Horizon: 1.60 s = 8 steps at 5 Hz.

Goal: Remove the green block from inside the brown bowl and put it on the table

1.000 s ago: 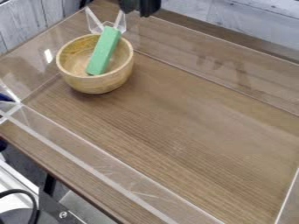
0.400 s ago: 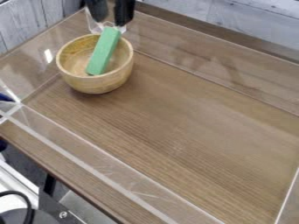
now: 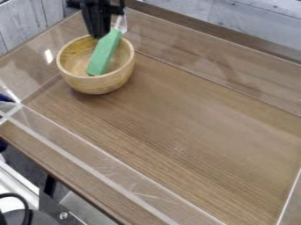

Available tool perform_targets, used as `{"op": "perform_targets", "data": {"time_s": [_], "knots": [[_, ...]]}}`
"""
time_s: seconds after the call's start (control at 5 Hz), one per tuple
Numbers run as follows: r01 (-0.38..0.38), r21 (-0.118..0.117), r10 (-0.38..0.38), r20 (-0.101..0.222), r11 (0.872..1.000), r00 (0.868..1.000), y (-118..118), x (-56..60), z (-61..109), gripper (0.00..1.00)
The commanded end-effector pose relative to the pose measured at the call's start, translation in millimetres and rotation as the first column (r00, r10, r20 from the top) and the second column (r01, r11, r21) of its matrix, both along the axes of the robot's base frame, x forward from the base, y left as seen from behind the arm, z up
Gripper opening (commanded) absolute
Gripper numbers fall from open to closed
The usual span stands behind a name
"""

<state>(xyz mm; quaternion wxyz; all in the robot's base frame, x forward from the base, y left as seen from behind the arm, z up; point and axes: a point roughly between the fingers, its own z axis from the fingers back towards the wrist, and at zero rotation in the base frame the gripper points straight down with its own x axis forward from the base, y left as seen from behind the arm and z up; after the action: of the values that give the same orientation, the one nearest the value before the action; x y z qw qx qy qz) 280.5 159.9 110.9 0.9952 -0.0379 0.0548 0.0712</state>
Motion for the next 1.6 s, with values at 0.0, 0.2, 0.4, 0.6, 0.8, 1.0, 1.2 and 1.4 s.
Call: {"op": "perform_targets", "data": {"time_s": [0.0,0.2,0.4,0.6,0.8,1.0,1.2,1.4], "knots": [[-0.015,0.039,0.014,0.032,0.999,0.999,15,5.1,3.0,0.00],[-0.018,0.044,0.018,0.013,0.999,1.000,22,6.0,-12.4,0.00],[-0.020,0.052,0.021,-0.001,0.998,1.000,28,6.4,-25.3,0.00],[-0.022,0.058,0.023,-0.013,0.998,1.000,33,6.6,-34.9,0.00],[-0.025,0.062,0.027,-0.020,0.998,0.999,36,7.3,-39.8,0.00],[-0.029,0.064,0.031,-0.029,0.998,0.999,39,7.9,-43.8,0.00],[-0.033,0.067,0.035,-0.037,0.997,0.999,43,8.8,-47.9,0.00],[-0.034,0.068,0.037,-0.045,0.997,0.998,45,9.1,-50.5,0.00]]}}
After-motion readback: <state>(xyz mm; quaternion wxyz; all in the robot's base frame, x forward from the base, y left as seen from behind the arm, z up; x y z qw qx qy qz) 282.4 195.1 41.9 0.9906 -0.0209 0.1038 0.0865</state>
